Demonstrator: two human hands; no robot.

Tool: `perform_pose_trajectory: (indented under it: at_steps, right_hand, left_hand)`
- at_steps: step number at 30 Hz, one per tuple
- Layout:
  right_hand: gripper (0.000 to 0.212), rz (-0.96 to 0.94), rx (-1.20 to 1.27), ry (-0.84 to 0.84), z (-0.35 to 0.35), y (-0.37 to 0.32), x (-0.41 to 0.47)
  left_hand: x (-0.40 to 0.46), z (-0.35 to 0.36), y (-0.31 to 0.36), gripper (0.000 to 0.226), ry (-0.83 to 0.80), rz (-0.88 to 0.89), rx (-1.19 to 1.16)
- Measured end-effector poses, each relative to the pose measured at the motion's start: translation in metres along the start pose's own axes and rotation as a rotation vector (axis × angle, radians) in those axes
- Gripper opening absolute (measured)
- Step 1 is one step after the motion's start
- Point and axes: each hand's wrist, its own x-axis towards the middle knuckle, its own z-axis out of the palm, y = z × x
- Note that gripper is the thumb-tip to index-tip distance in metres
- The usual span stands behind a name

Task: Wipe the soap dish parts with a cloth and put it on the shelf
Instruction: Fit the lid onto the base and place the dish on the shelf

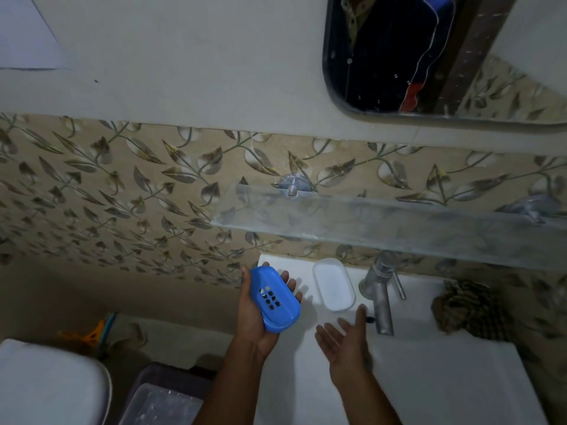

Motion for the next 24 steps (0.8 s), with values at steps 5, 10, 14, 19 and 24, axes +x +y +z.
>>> perform_pose_trajectory:
  at_steps: [5,10,14,19,24]
  right_hand:
    - [0.081,0.197,0.217,-0.089,0.009,-0.029,0.026]
    - [0.083,0.232,0.191,-0.115,0.004,-0.031,0.038]
    - [0.066,0.217,0.179,-0.166,0.002,-0.032,0.04]
    - [0.063,0.155,0.135,-0.236,0.003,-0.028,0.021]
    - [0.056,0.203,0.046,-0.36,0.002,-0.005,-0.059]
  left_hand:
    - [-0.009,-0.007,0.001,0.067,0.006,-0.007,-0.008]
    - [-0.008,-0.019,0.004,0.077,0.012,-0.03,0.002]
    - [-0.011,-0.022,0.005,0.074,0.017,-0.037,-0.039]
    - [-0.013,-0.024,0.005,0.075,0.04,-0.015,-0.021]
    - [-0.034,-0.028,0.011,0.074,0.062,0.057,-0.057]
